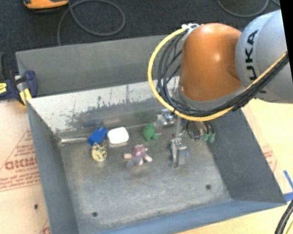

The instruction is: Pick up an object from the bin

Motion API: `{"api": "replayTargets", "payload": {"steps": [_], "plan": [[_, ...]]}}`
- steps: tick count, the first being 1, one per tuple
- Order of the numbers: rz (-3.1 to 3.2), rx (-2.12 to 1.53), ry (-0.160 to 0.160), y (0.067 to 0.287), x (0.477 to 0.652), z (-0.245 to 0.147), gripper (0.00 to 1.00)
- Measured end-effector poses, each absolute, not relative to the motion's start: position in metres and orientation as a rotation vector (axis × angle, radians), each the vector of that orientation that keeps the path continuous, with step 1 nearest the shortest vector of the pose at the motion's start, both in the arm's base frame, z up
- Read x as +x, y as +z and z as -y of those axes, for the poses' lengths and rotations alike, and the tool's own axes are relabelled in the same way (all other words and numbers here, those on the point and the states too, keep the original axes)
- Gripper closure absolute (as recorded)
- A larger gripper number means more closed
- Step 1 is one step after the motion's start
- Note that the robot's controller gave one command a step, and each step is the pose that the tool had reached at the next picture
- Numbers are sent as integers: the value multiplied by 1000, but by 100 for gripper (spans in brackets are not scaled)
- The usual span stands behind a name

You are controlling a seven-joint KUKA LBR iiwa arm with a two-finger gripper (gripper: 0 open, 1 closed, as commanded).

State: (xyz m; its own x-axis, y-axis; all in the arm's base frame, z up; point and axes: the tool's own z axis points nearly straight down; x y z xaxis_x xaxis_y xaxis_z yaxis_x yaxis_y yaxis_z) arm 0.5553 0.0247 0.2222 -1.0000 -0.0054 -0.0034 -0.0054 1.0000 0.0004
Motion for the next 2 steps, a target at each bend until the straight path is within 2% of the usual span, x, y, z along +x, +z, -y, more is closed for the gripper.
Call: {"api": "replayTargets", "payload": {"steps": [1,2], "plan": [[-3131,-120,-2,191,569,-30,0],[-3129,-90,1,141,593,-58,0]]}}
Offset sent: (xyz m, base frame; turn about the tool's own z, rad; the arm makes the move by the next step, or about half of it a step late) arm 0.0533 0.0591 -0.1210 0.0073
